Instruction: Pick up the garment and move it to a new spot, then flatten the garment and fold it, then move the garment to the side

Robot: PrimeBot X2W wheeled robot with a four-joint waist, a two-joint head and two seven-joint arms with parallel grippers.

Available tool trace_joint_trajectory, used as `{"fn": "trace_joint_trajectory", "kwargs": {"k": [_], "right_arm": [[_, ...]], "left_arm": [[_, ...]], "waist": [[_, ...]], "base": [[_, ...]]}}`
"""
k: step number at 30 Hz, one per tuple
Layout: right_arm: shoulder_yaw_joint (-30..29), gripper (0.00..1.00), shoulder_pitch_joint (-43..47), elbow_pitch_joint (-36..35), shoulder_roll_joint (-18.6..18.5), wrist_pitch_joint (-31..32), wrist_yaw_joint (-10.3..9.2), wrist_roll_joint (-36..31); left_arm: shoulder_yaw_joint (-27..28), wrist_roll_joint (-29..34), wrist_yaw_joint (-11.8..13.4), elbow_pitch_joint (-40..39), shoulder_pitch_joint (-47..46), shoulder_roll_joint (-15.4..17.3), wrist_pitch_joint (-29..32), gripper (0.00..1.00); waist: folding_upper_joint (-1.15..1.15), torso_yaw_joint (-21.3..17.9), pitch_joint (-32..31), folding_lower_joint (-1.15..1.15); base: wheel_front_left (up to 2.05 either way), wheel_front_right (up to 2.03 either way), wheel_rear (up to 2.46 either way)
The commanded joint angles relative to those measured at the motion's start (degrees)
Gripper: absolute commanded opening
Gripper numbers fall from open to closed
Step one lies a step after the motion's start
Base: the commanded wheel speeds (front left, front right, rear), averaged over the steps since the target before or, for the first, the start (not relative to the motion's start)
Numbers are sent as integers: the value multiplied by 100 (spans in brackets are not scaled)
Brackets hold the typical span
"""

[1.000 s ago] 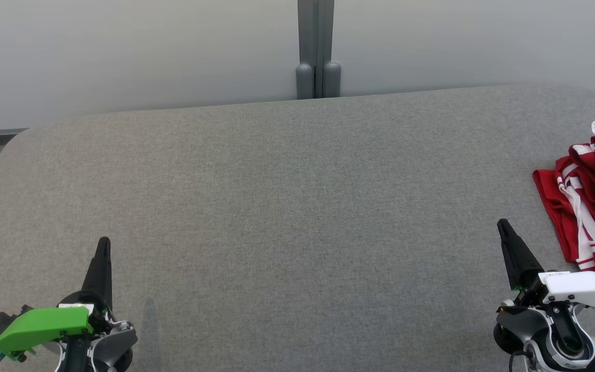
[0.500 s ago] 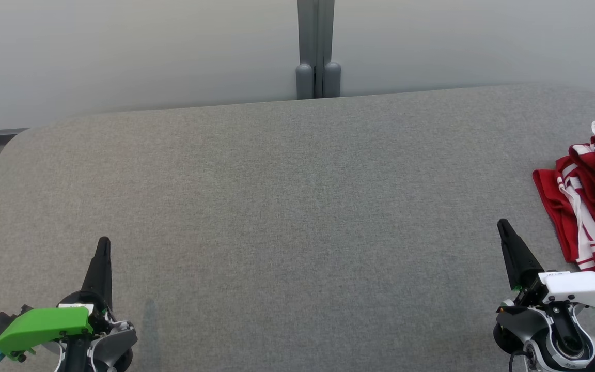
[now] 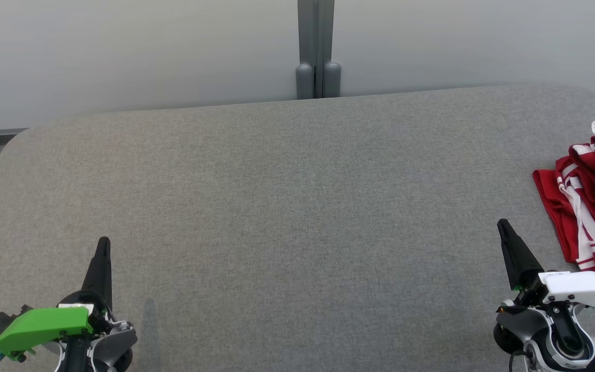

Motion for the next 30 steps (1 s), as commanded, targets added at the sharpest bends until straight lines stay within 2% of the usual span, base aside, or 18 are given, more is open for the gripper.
{"fn": "trace_joint_trajectory", "kwargs": {"k": [1, 30], "right_arm": [[-8, 0, -33, 13, -4, 20, 2, 37], [-7, 0, -33, 13, -4, 19, 2, 37]], "left_arm": [[19, 10, -19, -9, -63, 12, 23, 0], [21, 14, -19, -8, -63, 10, 24, 0]], "waist": [[0, 0, 0, 0], [0, 0, 0, 0]], "base": [[0, 0, 0], [0, 0, 0]]}}
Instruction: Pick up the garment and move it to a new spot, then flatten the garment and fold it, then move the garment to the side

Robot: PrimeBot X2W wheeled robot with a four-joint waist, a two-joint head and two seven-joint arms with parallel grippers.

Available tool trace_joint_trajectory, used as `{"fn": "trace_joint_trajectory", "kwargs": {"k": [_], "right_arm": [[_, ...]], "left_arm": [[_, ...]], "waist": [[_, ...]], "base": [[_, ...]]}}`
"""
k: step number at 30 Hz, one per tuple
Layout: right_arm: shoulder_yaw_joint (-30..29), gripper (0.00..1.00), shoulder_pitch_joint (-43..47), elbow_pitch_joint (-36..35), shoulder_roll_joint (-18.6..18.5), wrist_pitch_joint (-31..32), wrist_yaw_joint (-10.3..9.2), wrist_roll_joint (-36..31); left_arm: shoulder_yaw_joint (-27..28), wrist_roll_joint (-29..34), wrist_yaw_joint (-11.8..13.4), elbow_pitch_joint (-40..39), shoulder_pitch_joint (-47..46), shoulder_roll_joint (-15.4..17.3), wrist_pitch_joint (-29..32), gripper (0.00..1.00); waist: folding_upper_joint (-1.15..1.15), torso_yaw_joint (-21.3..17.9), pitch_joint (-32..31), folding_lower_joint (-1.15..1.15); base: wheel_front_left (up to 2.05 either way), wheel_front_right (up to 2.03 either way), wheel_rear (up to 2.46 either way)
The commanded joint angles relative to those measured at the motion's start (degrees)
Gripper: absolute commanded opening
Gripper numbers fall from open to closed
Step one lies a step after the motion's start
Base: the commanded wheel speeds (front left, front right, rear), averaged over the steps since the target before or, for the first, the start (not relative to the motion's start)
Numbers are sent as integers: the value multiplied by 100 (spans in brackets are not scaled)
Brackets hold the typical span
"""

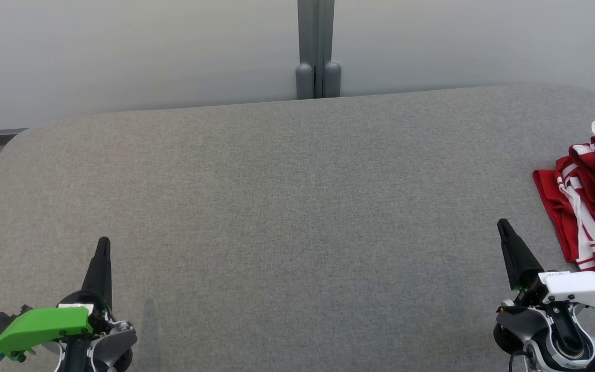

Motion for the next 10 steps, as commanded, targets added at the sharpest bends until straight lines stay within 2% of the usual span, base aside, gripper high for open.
{"fn": "trace_joint_trajectory", "kwargs": {"k": [1, 10], "right_arm": [[-7, 0, -32, 13, -4, 19, 2, 37], [-7, 0, -32, 13, -4, 19, 2, 38]], "left_arm": [[18, 14, -19, -7, -63, 11, 20, 0], [19, 15, -19, -7, -63, 10, 20, 0]], "waist": [[0, 0, 0, 0], [0, 0, 0, 0]], "base": [[0, 0, 0], [0, 0, 0]]}}
